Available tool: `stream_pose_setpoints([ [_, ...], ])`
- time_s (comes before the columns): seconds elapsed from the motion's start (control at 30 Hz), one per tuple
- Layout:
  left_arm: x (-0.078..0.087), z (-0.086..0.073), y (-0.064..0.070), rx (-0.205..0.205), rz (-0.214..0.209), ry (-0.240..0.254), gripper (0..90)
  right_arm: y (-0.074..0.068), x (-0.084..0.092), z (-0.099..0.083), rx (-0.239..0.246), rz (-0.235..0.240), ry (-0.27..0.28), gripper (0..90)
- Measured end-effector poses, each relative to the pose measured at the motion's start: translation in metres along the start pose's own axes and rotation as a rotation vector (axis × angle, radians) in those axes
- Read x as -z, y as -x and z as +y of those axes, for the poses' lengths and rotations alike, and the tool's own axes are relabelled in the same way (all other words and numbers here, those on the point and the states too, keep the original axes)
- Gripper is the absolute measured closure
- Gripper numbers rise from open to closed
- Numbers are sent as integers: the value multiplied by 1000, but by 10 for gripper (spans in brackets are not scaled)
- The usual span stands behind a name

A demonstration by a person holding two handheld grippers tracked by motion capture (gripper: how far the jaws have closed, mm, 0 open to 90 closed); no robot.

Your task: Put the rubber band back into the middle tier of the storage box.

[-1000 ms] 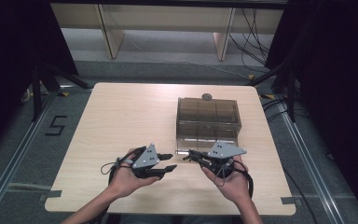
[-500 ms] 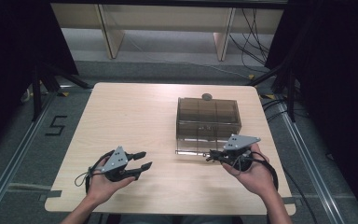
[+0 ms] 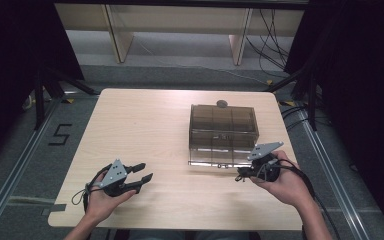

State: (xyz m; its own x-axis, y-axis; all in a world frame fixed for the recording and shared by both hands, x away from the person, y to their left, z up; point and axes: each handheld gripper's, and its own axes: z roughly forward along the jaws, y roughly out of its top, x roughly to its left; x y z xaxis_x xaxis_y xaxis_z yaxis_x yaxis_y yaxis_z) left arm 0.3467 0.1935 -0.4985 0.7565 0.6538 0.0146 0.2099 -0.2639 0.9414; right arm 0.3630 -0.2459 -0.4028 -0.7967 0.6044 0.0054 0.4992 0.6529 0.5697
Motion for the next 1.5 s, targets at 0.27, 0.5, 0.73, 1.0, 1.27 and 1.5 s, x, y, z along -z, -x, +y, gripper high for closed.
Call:
stream_pose_setpoints([
  [0.27,-2,-2,-2,5,0,-3,518,12,5,2,42,38,-170,868],
  [0.5,-2,-3,-3,-1,12,-15,518,21,5,5,53,61,-301,868],
  [0.73,-2,-5,-5,3,25,-30,513,30,4,13,66,58,-358,868],
  [1.0,-3,-6,-6,7,24,-32,507,34,1,18,44,75,-386,868],
  [1.27,-4,-7,-6,14,21,-19,505,41,-1,21,36,93,-405,868],
  [1.5,-4,-7,-7,15,23,-17,505,47,-1,26,28,102,-426,868],
])
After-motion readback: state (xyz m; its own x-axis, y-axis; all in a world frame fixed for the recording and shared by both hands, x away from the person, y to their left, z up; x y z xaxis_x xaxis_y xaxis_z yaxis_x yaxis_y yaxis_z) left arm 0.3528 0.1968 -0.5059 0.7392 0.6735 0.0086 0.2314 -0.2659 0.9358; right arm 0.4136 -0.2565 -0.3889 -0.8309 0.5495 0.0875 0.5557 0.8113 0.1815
